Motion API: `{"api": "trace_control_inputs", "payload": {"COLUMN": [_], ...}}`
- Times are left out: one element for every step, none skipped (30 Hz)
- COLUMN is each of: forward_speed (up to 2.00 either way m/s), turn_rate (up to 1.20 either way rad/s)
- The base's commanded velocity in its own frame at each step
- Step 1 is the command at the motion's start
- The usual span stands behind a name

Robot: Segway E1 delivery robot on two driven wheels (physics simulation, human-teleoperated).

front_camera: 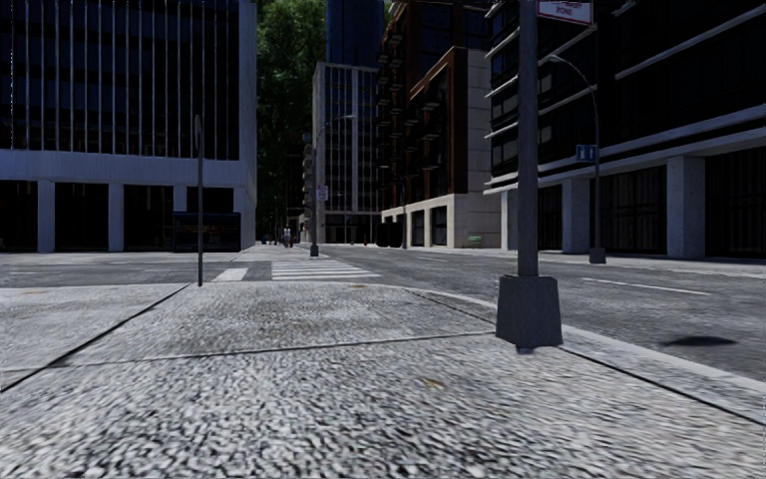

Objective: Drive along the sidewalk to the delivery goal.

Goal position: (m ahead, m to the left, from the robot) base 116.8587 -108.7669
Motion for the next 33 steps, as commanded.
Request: {"api": "trace_control_inputs", "payload": {"forward_speed": [2.0,2.0,2.0,2.0,2.0,2.0,2.0,2.0,2.0,2.0,2.0,2.0,2.0,2.0,2.0,2.0,2.0,2.0,2.0,2.0,2.0,2.0,2.0,2.0,2.0,2.0,2.0,2.0,2.0,2.0,2.0,2.0,2.0], "turn_rate": [0.47,0.19,0.02,0.02,0.0,0.0,0.0,0.0,0.0,0.0,0.0,0.0,0.0,0.0,0.0,0.0,0.0,0.0,0.04,0.27,0.27,0.54,0.72,0.76,0.77,0.77,0.77,0.77,0.75,0.55,0.42,0.42,0.32]}}
